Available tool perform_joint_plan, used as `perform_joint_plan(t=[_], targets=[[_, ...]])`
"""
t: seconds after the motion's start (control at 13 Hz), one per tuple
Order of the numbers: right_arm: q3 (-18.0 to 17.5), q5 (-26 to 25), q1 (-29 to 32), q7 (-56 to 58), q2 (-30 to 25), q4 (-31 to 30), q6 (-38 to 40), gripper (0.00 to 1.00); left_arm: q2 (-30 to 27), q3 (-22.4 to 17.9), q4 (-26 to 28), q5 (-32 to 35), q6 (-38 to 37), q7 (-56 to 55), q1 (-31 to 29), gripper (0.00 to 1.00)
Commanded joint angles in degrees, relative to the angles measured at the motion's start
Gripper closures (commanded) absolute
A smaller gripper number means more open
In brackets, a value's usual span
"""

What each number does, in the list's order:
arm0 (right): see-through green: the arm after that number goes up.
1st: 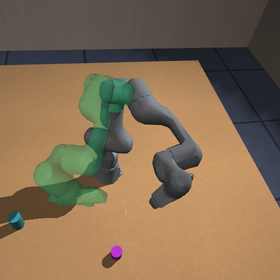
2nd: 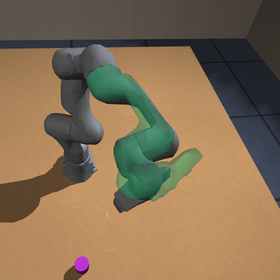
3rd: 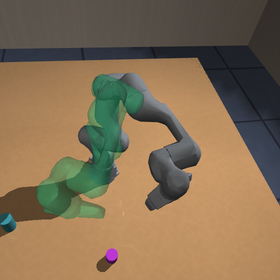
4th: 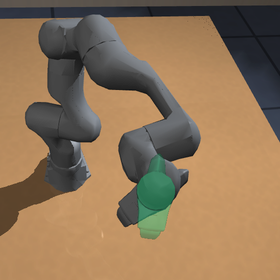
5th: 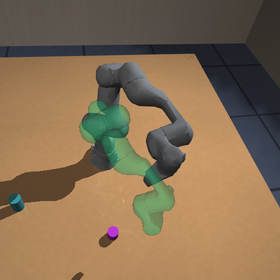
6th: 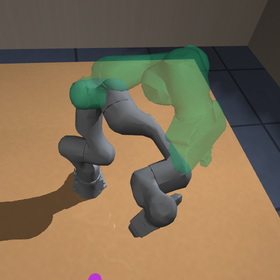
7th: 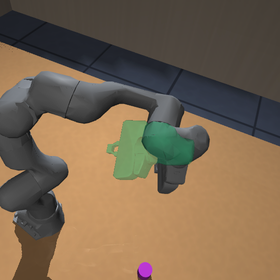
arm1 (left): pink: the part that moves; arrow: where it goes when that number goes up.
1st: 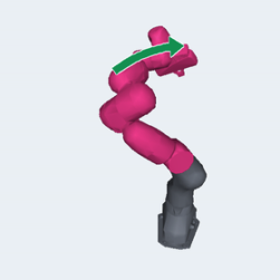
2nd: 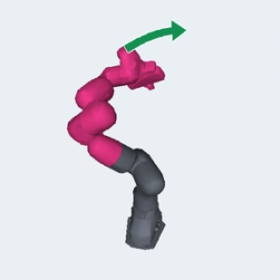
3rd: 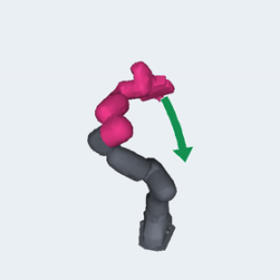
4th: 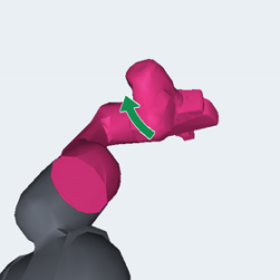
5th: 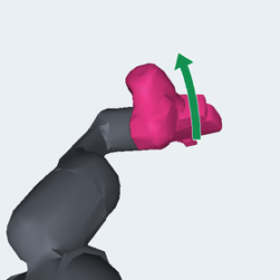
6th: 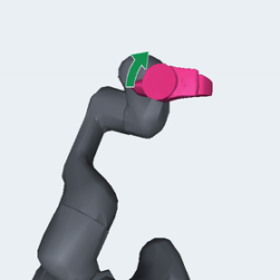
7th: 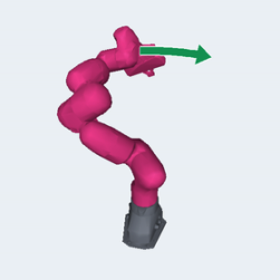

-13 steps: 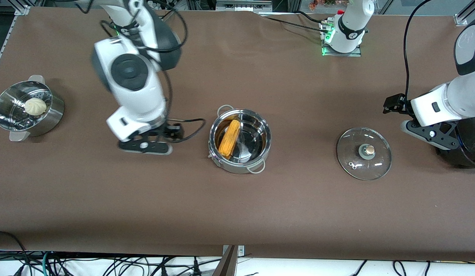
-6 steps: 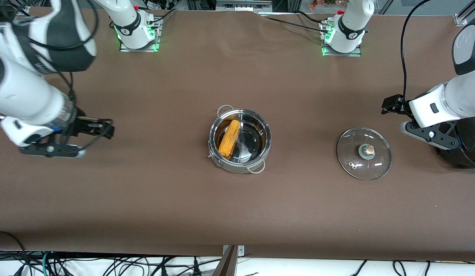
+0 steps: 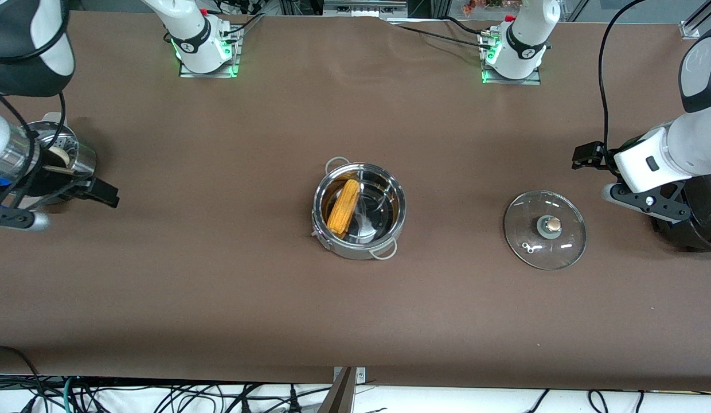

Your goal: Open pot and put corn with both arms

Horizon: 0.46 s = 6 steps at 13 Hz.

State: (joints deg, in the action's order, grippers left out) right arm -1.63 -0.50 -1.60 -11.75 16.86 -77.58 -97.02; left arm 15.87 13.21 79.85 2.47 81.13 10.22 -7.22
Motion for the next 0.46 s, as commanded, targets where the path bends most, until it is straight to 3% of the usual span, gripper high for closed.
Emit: perform_joint_plan(t=[0.0, 0.15, 0.38], targets=[[-0.21, 2.61, 3.52, 9.24, -5.34, -8.02, -4.05, 0.00, 0.30, 0.59, -1.36, -0.63, -1.41, -4.84, 0.45, 0.00], [0.83, 2.44, 4.14, 15.25, -7.00, -8.28, -2.83, 0.00, 0.12, 0.59, -1.36, -0.63, -1.41, -5.20, 0.45, 0.00], [1.46, 2.35, 4.15, 19.71, -8.24, -7.50, 4.90, 0.00, 0.12, 0.59, -1.36, -0.63, -1.41, -5.21, 0.45, 0.00]])
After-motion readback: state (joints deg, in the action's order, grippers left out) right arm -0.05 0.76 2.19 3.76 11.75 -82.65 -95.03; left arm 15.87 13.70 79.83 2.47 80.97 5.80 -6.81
